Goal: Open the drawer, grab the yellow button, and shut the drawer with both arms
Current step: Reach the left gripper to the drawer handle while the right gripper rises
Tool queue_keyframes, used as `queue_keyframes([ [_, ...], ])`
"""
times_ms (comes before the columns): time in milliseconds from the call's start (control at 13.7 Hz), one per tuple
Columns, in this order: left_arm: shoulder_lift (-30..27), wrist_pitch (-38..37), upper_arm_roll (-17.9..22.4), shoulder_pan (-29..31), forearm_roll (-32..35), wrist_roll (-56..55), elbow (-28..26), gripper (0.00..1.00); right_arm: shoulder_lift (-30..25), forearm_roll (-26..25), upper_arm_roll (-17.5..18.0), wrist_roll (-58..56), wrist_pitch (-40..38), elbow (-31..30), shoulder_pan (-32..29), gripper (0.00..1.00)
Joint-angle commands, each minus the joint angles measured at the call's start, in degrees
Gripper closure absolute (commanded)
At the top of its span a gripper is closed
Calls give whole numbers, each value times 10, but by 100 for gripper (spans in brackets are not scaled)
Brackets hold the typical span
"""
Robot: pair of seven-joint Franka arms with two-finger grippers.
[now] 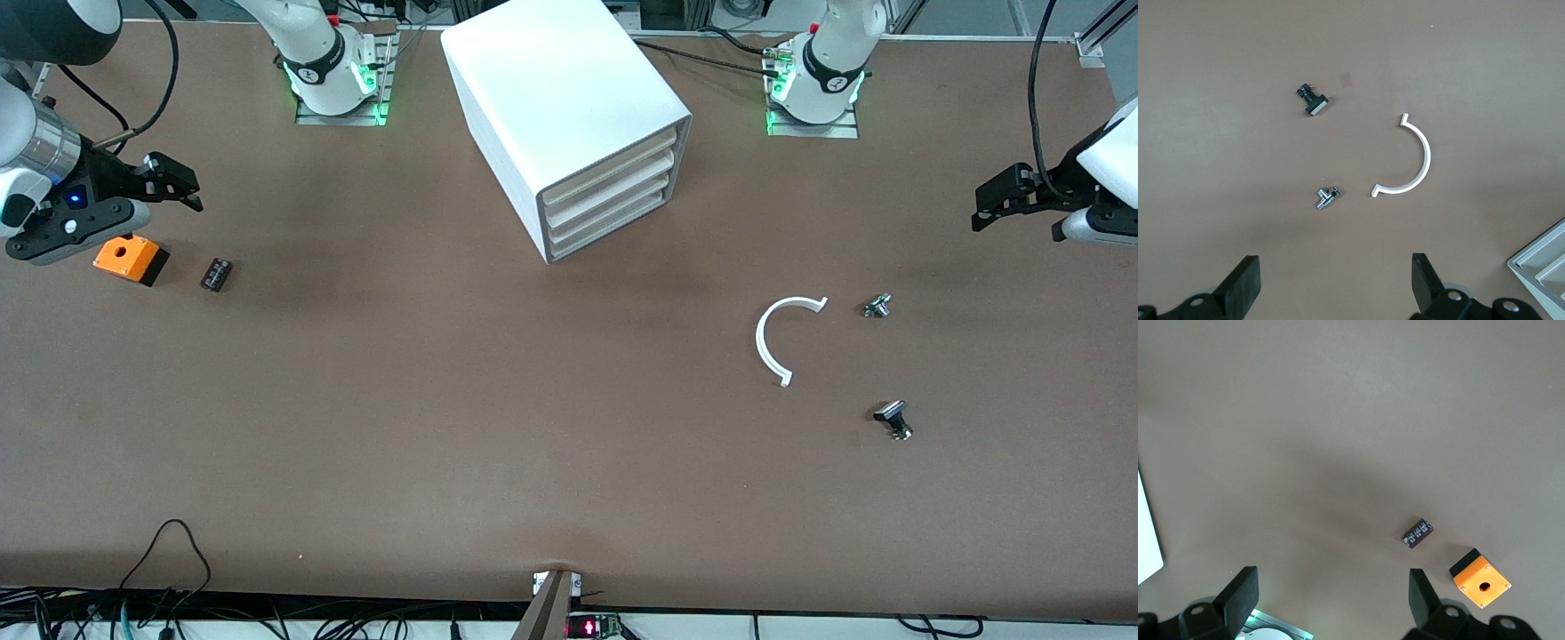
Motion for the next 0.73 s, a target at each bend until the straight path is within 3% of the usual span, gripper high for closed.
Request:
queue_keyframes([
  [0,9,-10,-7,-4,11,14,24,0,1,9,-1,-1,-8,10,3,0],
  [146,10,-11,-12,-4,10,9,28,0,0,17,5,0,-9,10,4,0],
  [364,25,-11,-11,2,8,10,31,0,-2,62,63,2,-10,11,4,0],
  [510,28,-7,-12,2,11,11,23,0,-2,54,111,2,-8,26,3,0],
  [655,36,-7,-12,2,11,11,3,0,1,55,116,14,-9,27,4,0],
])
